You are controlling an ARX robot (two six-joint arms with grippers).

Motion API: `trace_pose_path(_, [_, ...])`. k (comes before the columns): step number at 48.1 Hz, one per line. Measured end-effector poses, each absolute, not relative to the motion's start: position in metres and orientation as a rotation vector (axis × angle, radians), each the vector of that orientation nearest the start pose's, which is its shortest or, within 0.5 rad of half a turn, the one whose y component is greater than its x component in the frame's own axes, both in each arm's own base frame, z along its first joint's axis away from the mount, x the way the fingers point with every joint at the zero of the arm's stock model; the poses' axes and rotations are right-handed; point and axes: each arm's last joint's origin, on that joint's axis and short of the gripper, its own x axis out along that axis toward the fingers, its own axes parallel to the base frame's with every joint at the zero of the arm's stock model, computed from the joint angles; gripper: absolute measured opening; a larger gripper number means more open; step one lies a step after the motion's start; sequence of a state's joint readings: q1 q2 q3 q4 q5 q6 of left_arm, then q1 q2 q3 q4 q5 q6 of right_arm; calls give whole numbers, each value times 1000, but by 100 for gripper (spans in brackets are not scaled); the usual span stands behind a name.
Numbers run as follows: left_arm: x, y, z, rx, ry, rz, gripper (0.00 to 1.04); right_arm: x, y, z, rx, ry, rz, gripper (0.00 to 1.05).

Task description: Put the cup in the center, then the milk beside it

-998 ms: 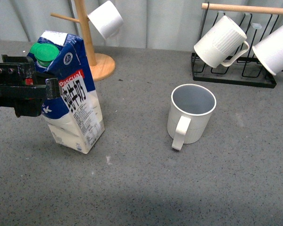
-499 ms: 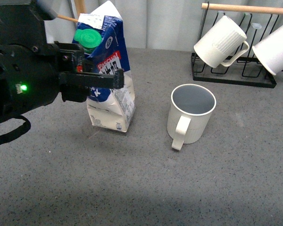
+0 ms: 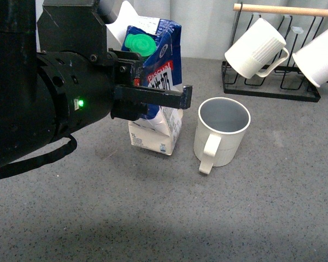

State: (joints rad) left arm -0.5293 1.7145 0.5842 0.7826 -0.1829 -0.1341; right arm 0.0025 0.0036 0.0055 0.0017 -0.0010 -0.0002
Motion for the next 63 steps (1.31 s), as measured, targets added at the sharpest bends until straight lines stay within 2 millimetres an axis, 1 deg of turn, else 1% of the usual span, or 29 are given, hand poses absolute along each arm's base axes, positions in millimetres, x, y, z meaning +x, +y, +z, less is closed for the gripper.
trace_pose_path(30, [268,-170,129,4,374,-353,4,98,0,165,0,-4,3,96])
trace_pose_path(41, [269,-172,123,12,388,-349,4,98,0,165,0,-4,3,96])
trace_pose_path(51, [268,-173,123,15,389,-353,5,98,0,165,0,-4,4,96])
trace_pose_path(52, [268,-174,123,15,389,-354,5,98,0,165,0,-4,3,96])
trace_pose_path(57, [267,-175,124,10,377,-361,22,98,0,165,0,-4,3,96])
trace_pose_path(58, [267,-175,124,9,375,-362,24,98,0,165,0,-4,3,96])
trace_pose_path(62, [264,-177,129,3,358,-369,40,98,0,165,0,-4,3,96])
trace_pose_path(63, [263,-178,131,-1,354,-372,45,98,0,165,0,-4,3,96])
